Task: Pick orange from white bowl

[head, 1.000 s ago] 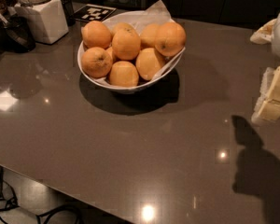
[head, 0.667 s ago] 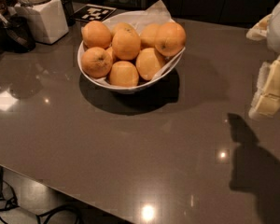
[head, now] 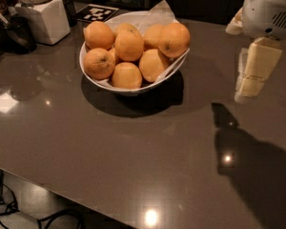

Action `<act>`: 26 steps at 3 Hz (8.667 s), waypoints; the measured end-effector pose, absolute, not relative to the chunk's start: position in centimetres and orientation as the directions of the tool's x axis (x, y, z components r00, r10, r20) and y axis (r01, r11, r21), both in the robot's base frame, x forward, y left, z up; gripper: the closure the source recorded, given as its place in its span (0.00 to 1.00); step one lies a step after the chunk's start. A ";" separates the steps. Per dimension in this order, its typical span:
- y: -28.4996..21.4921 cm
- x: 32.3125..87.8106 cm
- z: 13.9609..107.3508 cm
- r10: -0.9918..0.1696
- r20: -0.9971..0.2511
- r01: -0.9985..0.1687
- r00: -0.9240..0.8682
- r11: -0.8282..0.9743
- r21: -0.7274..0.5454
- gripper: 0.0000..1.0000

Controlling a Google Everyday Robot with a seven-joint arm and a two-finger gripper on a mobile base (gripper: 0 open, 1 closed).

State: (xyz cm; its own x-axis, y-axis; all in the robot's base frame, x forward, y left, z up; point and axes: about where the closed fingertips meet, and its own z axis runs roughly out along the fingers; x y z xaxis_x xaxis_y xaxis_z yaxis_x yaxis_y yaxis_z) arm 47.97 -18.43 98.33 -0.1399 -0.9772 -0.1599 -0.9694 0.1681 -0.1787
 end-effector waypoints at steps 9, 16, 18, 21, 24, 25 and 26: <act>-9.8 61.1 103.6 -0.919 -0.294 -0.891 -0.263 0.348 -0.291 0.00; -8.3 63.8 98.8 -0.927 -0.261 -0.926 -0.269 0.323 -0.194 0.16; -8.7 64.2 97.0 -0.927 -0.244 -0.930 -0.285 0.329 -0.163 0.22; -7.3 64.5 95.0 -0.937 -0.236 -0.944 -0.258 0.297 -0.144 0.65; -8.2 62.6 98.6 -0.882 -0.449 -0.955 -0.144 0.242 -0.169 1.00; -7.9 62.6 98.6 -0.875 -0.462 -0.956 -0.141 0.241 -0.166 1.00; -7.9 62.6 98.6 -0.876 -0.462 -0.956 -0.140 0.241 -0.166 1.00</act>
Offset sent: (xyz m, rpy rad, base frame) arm 0.0177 0.0278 0.0230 0.0717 -0.1181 0.0170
